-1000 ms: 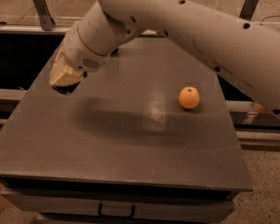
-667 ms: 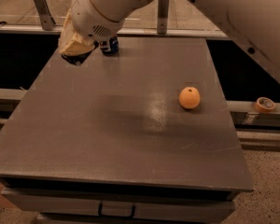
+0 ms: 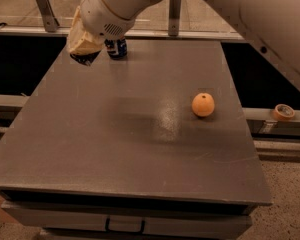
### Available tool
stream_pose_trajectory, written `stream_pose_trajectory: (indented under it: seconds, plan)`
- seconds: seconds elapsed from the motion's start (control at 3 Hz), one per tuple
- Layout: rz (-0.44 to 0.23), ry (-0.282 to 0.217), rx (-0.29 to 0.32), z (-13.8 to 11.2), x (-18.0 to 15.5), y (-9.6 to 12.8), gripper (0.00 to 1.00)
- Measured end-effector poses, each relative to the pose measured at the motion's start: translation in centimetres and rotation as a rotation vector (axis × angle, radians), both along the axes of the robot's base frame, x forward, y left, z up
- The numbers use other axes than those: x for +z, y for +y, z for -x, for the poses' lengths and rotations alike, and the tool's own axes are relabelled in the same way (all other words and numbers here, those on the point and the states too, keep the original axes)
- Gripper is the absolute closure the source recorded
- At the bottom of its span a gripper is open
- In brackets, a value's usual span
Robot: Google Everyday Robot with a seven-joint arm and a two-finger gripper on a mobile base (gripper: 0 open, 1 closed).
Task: Move rxbar blueberry near pepsi can
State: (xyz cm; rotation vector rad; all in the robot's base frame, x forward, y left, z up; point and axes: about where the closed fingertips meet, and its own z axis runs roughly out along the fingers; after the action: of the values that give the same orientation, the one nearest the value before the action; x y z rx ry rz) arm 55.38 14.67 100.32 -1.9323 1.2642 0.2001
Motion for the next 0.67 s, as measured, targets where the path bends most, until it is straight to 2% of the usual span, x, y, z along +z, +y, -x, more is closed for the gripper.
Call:
stream_pose_trajectory:
  seconds: [0.67]
  plan:
    - [0.010,-0.051,0.030,-9.4,-0.9,-3.8,1.00]
